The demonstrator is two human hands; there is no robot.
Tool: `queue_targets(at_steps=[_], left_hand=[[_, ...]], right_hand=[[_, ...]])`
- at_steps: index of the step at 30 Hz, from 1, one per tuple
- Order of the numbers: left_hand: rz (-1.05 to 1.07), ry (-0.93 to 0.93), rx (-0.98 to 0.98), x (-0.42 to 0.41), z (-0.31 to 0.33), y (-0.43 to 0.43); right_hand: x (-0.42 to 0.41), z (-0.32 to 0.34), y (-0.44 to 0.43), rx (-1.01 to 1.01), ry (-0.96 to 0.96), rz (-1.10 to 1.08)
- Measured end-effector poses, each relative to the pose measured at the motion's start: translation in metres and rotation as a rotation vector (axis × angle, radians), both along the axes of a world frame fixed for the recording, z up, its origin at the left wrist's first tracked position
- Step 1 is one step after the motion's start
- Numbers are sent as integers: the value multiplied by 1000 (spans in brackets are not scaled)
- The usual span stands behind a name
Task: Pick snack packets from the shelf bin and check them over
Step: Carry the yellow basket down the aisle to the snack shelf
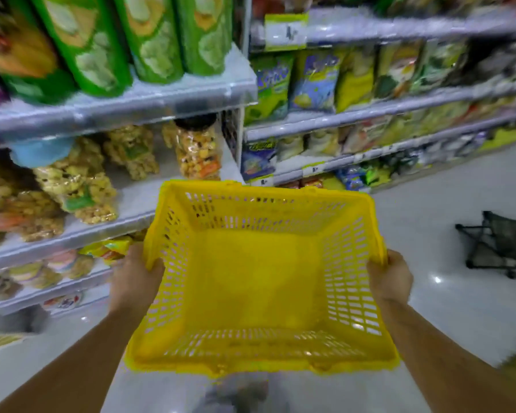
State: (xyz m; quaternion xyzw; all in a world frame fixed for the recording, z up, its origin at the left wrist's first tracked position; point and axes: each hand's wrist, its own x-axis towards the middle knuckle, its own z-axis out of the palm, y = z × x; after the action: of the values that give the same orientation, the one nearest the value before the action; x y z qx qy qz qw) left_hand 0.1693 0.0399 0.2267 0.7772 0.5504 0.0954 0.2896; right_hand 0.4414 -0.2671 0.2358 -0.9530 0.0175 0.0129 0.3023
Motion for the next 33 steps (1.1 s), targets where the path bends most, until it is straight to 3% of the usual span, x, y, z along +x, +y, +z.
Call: queue_targets(at_steps=[13, 20, 33], left_hand=[[-474, -237, 39, 297, 95, -141], [-623, -419, 25, 468, 144, -251], [-849, -510, -44, 741, 179, -368]], right_hand=[[110, 93, -238, 160, -118, -542], [208, 147, -353, 219, -188, -675], [368, 182, -458, 181, -273, -913]])
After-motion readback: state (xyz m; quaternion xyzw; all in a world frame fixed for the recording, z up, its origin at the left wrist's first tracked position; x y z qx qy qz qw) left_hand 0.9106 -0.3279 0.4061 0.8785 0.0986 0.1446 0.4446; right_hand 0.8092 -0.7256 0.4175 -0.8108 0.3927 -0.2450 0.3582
